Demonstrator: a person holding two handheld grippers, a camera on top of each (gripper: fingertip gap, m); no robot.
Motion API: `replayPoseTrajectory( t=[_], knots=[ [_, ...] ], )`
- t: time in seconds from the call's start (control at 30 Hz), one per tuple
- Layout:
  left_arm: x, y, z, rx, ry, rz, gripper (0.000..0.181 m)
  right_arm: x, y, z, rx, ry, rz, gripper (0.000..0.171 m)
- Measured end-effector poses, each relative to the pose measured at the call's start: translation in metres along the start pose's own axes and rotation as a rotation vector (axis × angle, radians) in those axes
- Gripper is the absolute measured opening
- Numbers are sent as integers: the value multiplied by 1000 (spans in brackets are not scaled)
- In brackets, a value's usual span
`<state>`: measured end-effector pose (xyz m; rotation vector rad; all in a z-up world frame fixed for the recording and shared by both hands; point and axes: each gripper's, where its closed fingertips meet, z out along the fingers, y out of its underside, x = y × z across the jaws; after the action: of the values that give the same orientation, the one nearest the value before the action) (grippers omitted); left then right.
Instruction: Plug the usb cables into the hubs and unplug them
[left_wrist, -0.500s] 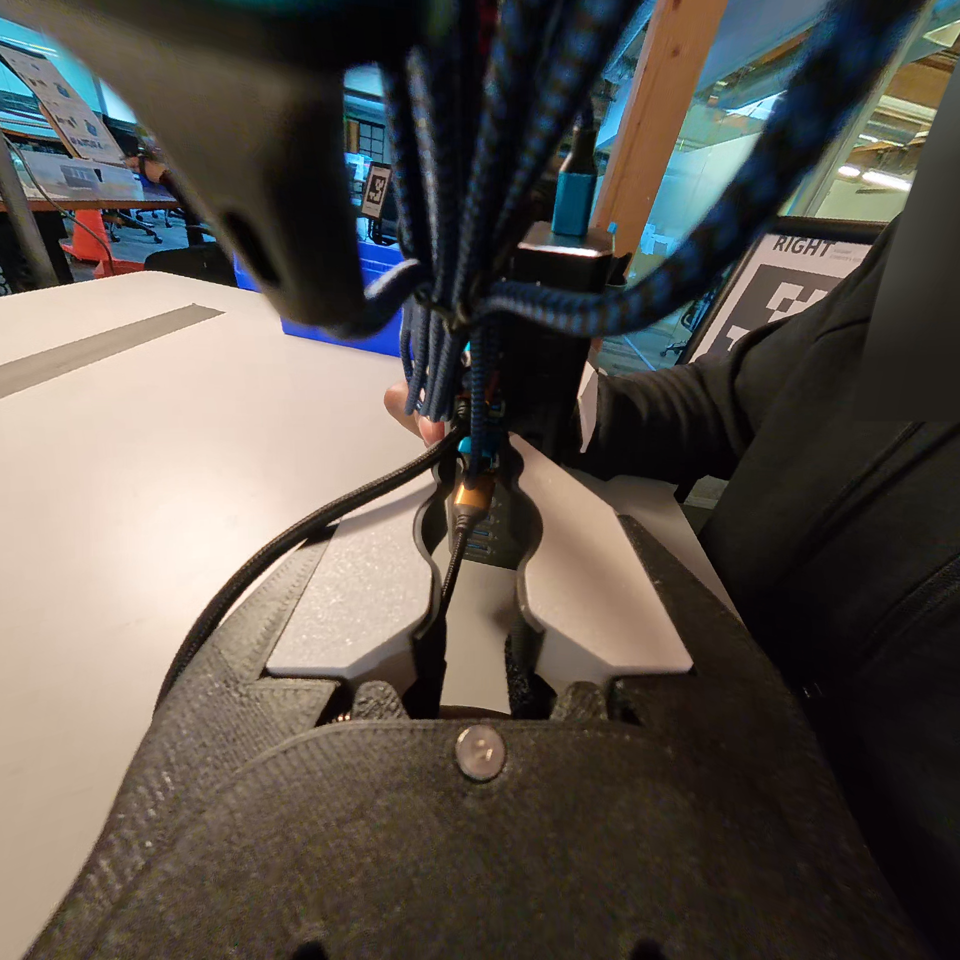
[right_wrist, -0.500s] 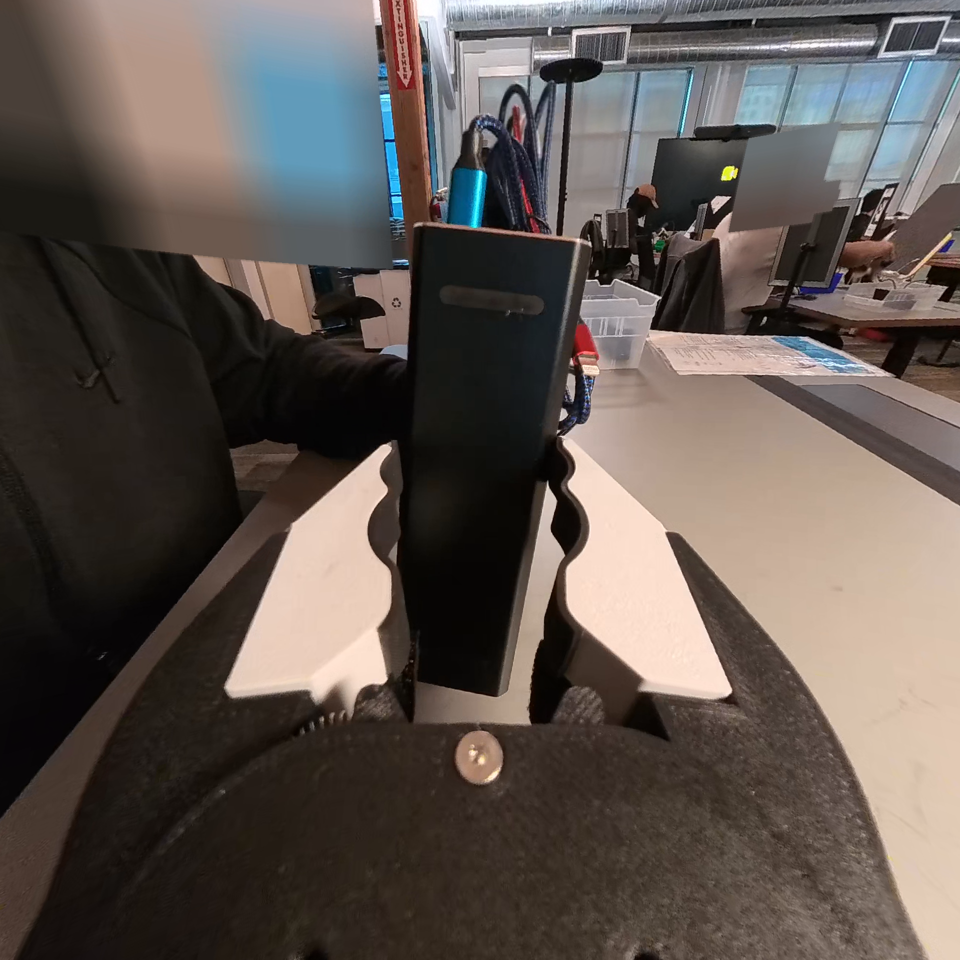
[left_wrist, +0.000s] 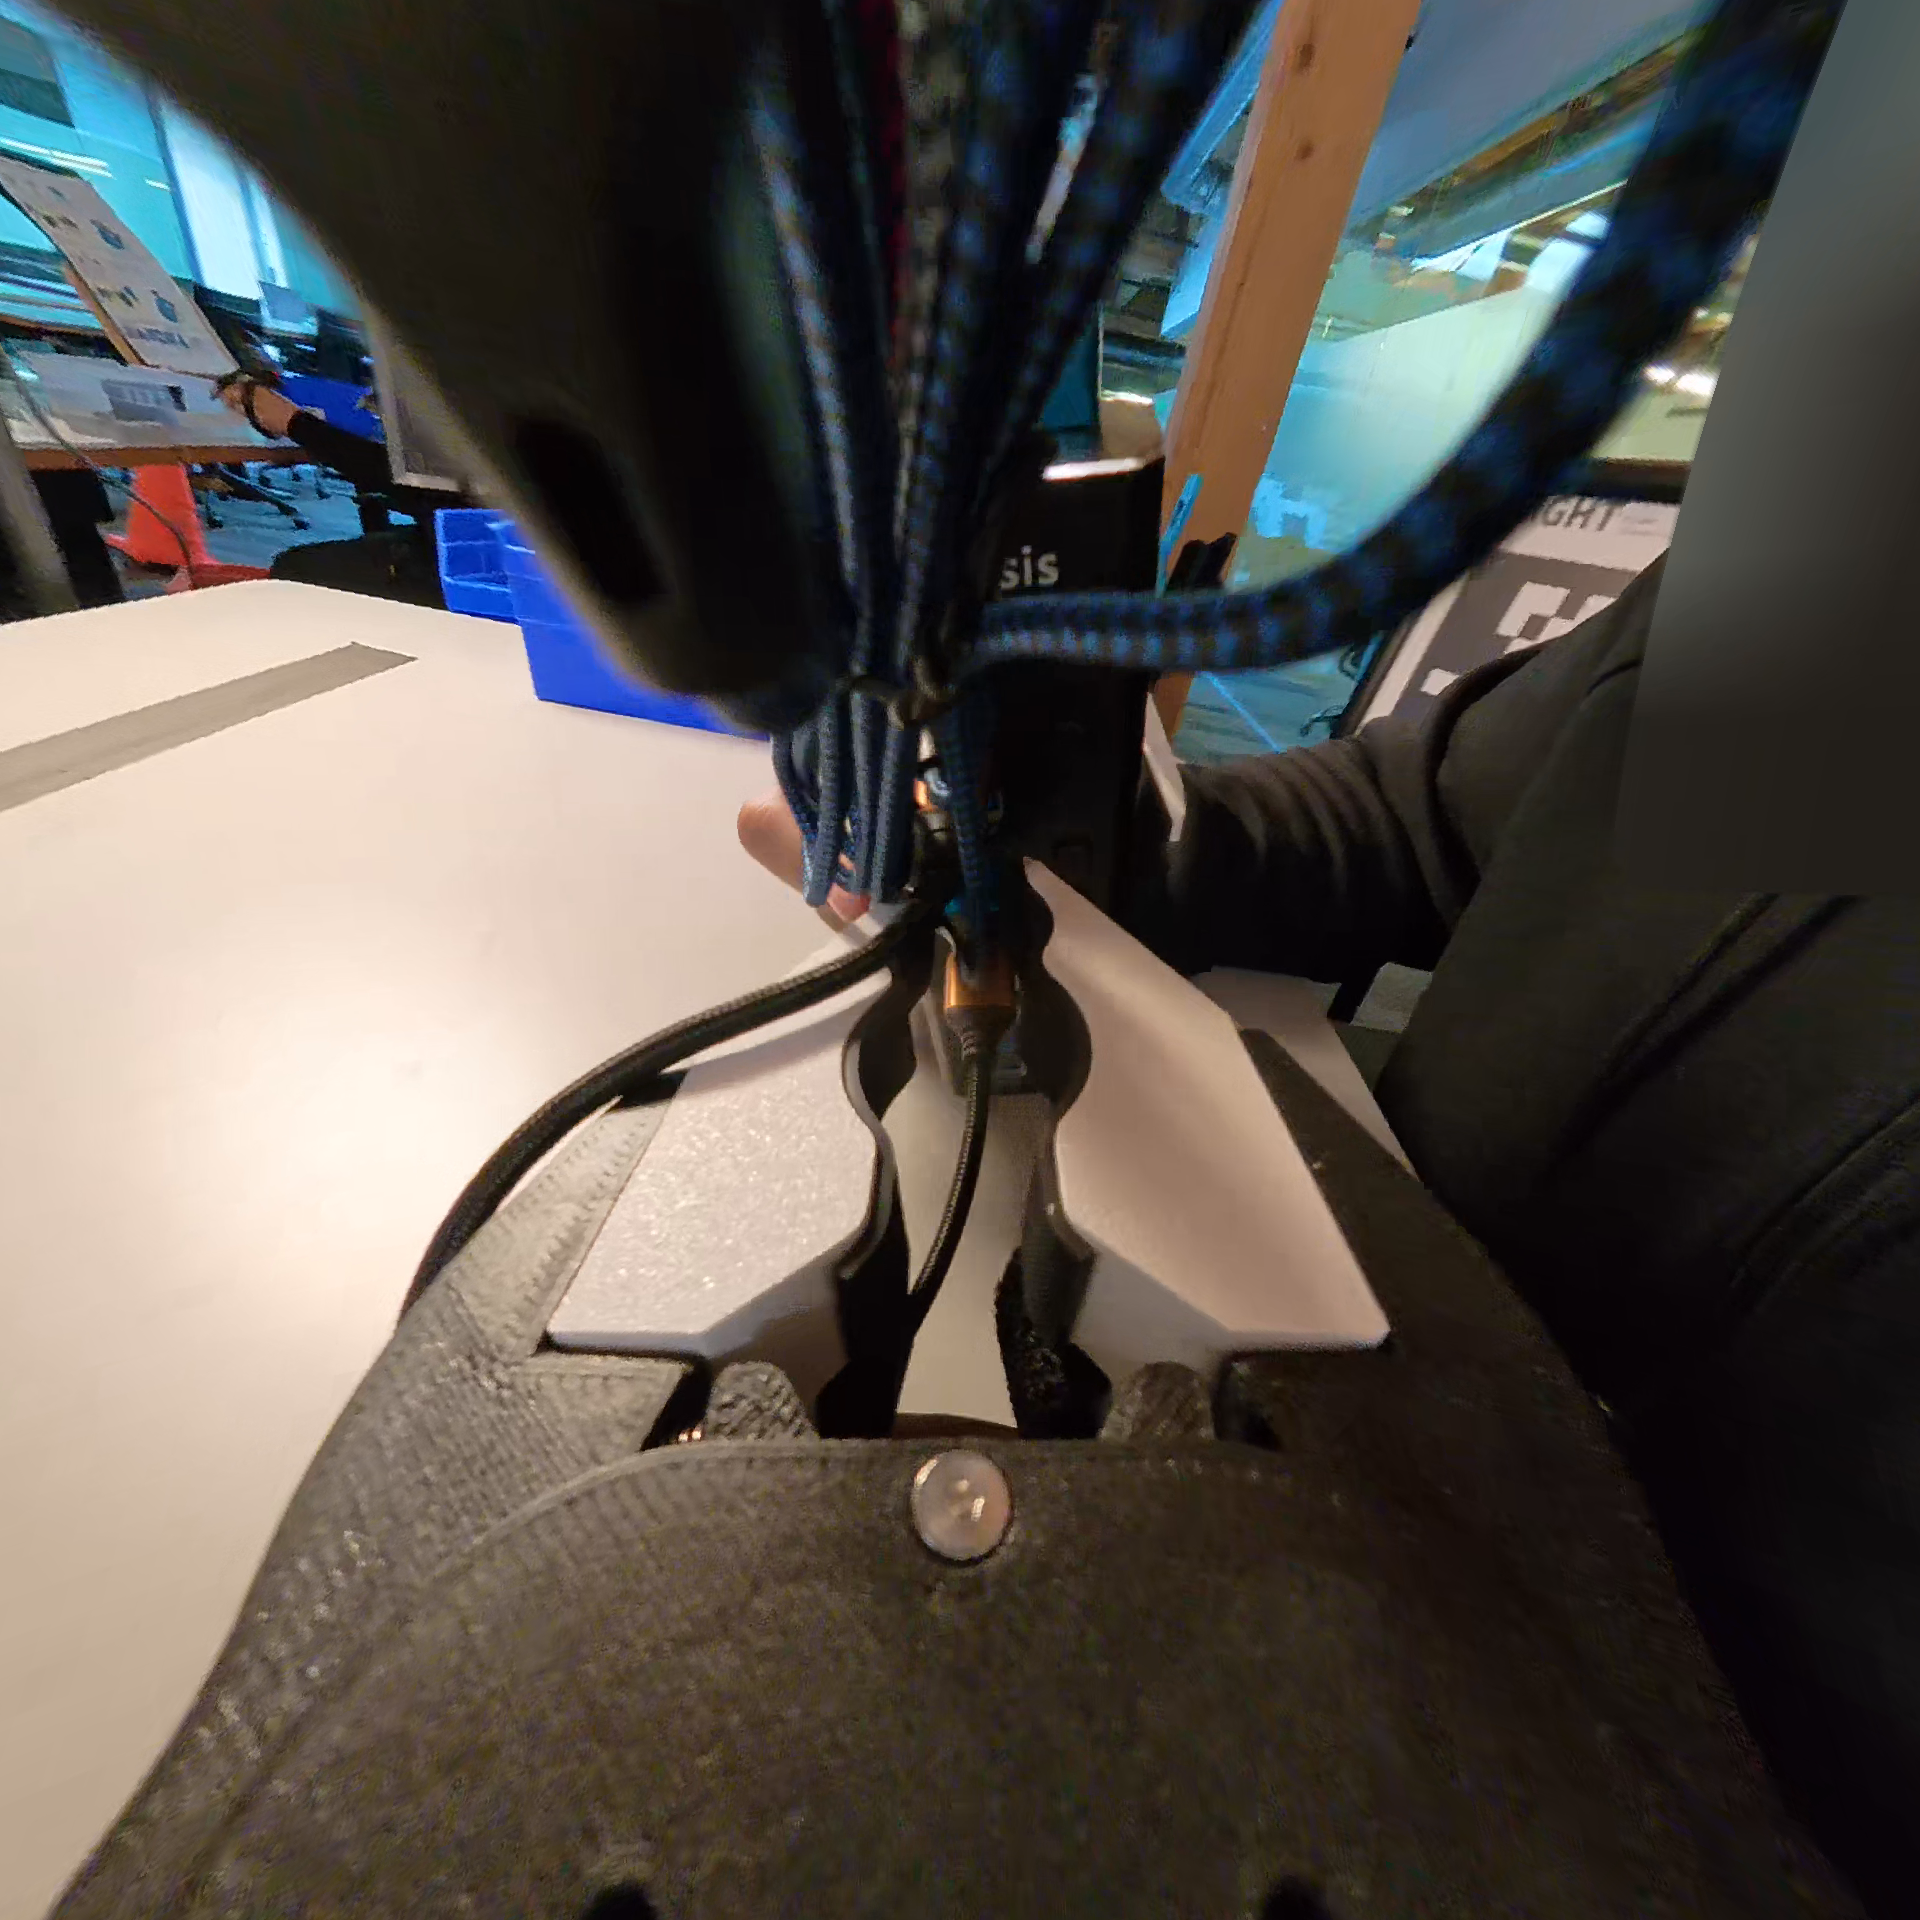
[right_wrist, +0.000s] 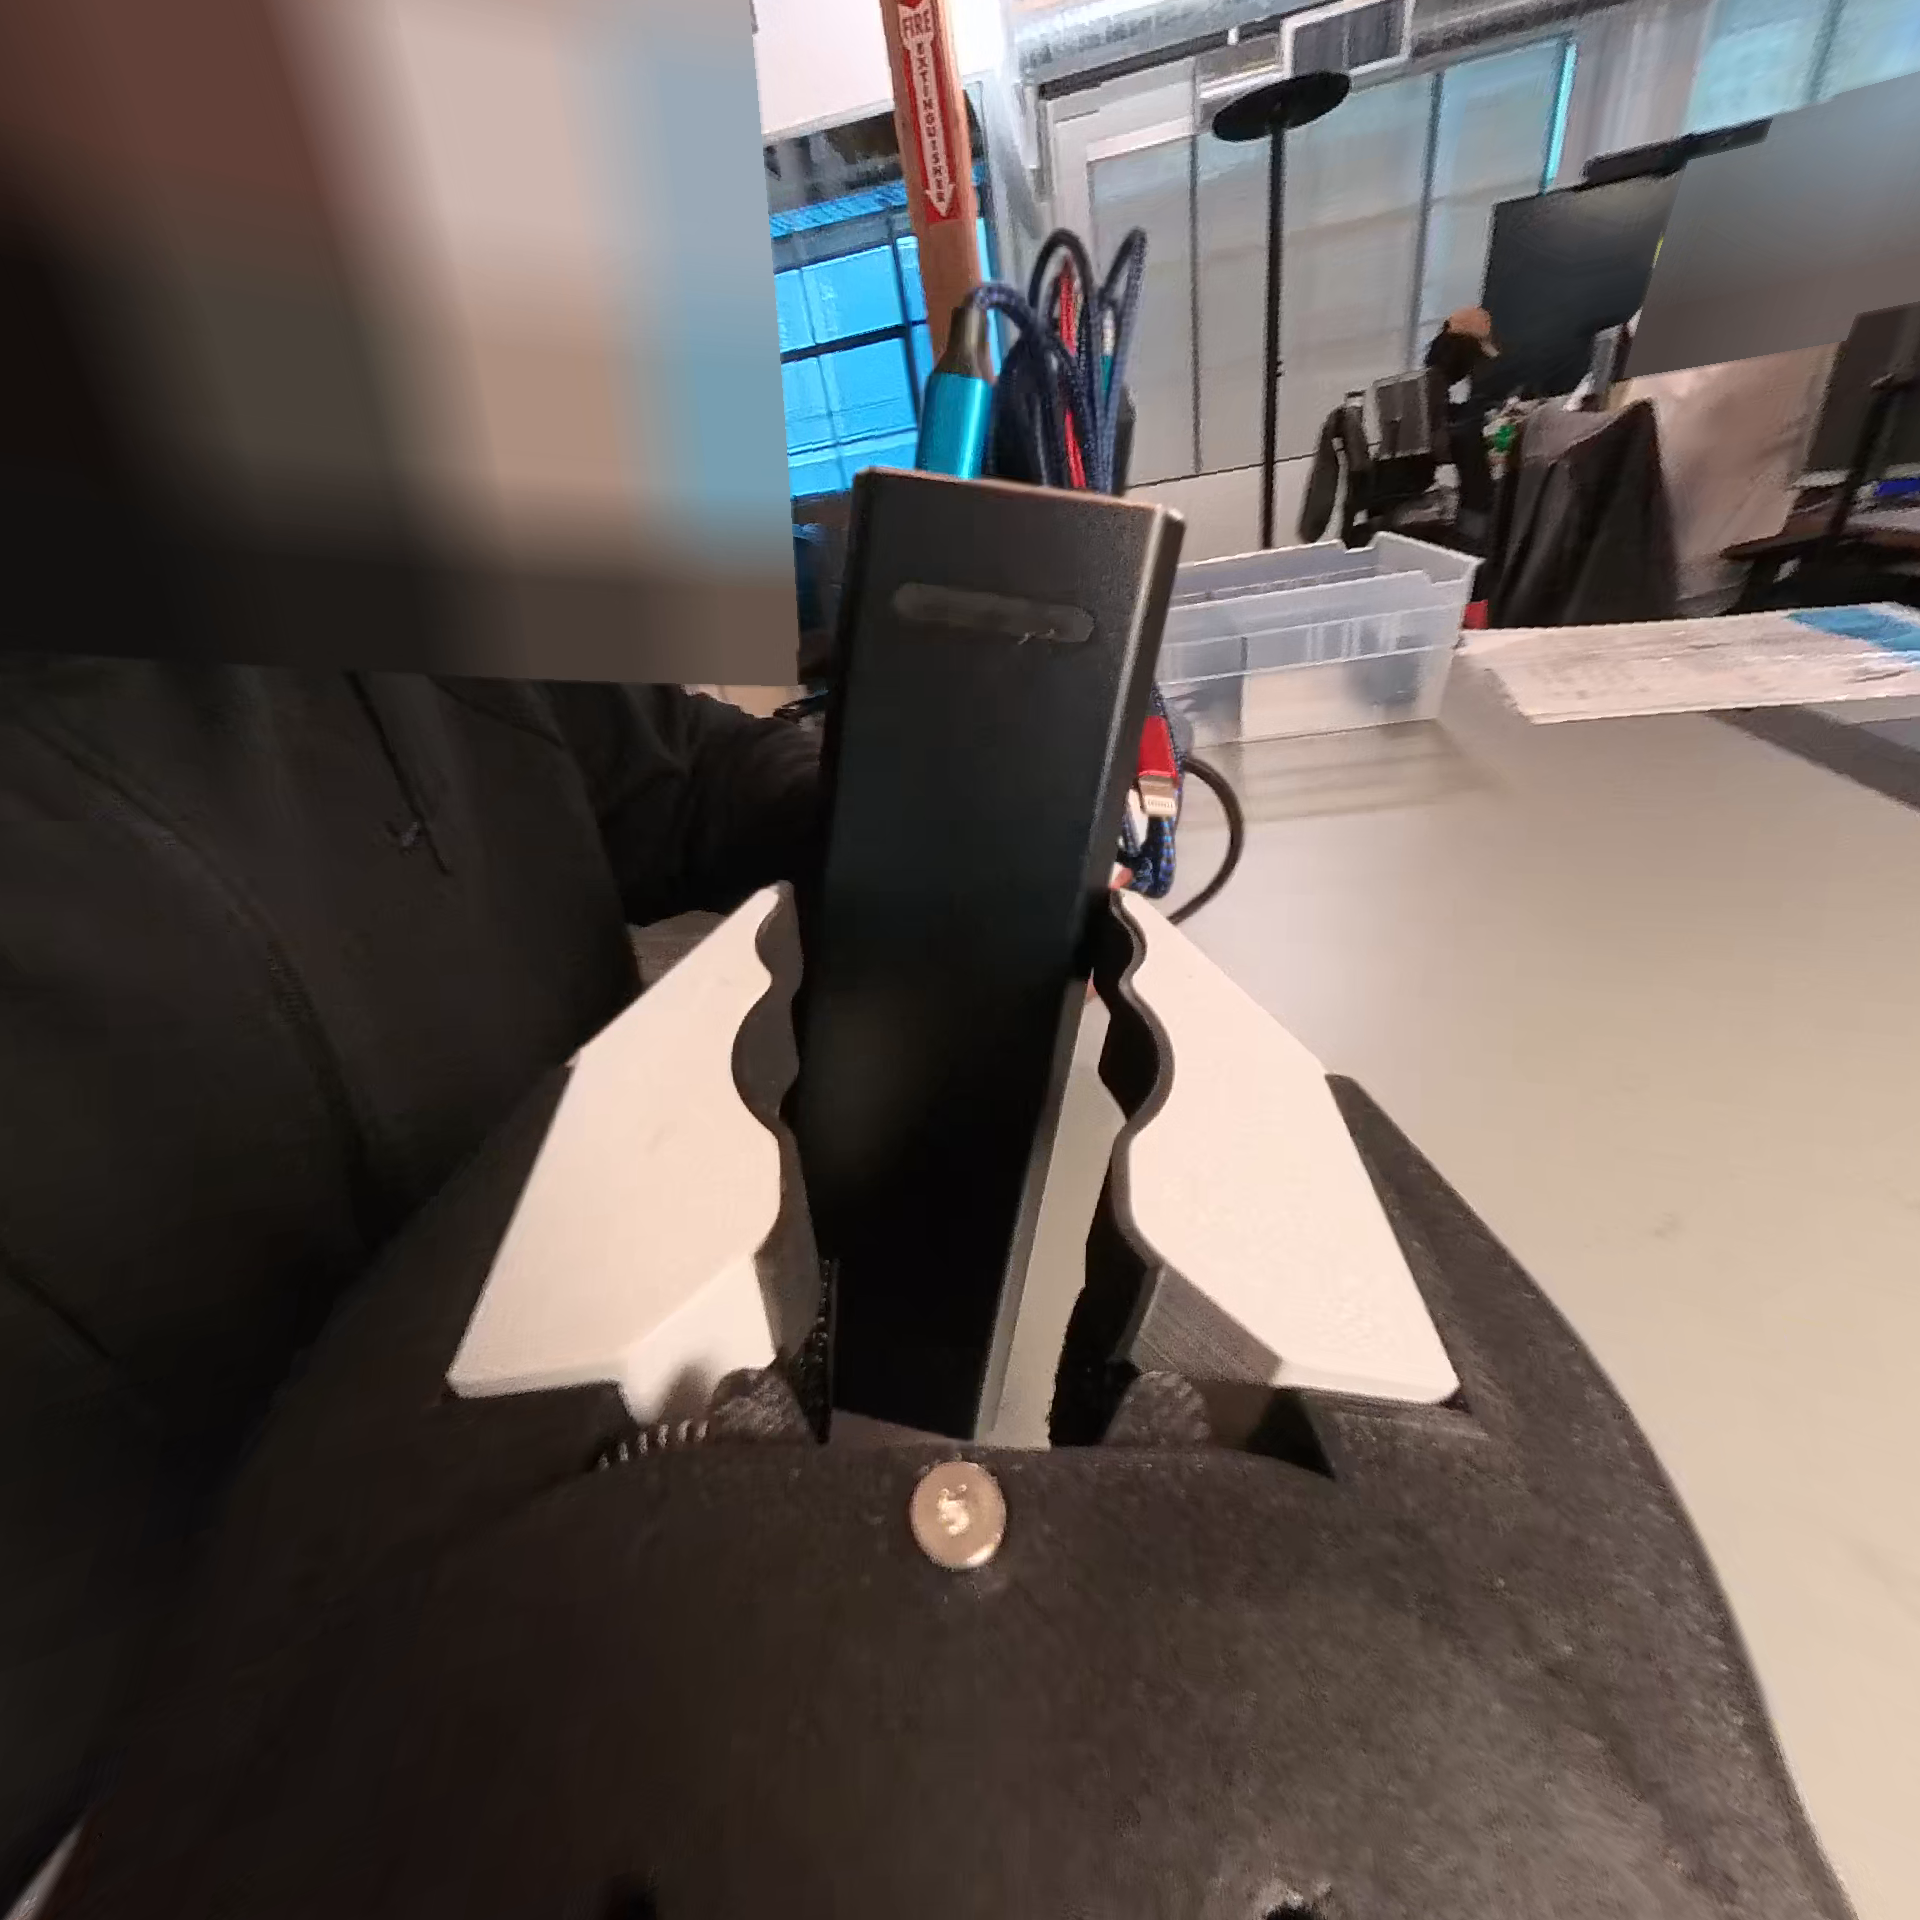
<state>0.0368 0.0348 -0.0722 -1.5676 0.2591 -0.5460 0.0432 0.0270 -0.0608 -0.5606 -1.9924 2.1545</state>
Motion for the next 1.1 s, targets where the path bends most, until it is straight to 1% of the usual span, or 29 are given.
replayPoseTrajectory(
  t=[0.07,0.1,0.13,0.17,0.27,0.4,0.53,0.63,0.7,0.77,0.87,0.97,1.03,1.1],
  knots=[
    [4,1,1,-1,23,-17,16,-4,2,1,-2,-45,40,56],
    [1,3,2,-8,-4,-19,4,-5,5,3,-16,-55,46,56],
    [0,5,4,-17,-18,1,1,-6,11,8,-48,-49,39,57],
    [1,7,3,-23,-2,-15,1,-8,14,11,-66,-57,30,58],
    [0,0,0,3,6,-40,1,-7,7,14,-18,-41,30,58],
    [-1,-2,2,-6,-26,-21,4,-6,5,11,-8,-30,14,58],
    [5,0,2,-10,30,-44,13,-8,6,10,-1,-40,12,59],
    [7,2,1,-30,47,-34,16,-8,8,10,-12,-38,3,59],
    [6,2,-3,-35,54,-37,22,-8,7,8,-3,-34,3,59],
    [-1,0,-7,-34,26,-38,25,-7,1,3,25,-32,7,59],
    [-2,-6,-9,5,40,-78,25,-7,-3,0,41,-34,10,59],
    [3,-2,-5,11,64,-85,25,-8,1,2,29,-42,15,59],
    [8,3,-1,-15,89,-81,25,-7,4,4,16,-38,14,58],
    [9,7,0,-28,76,-49,23,-7,5,5,14,-38,16,58]
  ],
)
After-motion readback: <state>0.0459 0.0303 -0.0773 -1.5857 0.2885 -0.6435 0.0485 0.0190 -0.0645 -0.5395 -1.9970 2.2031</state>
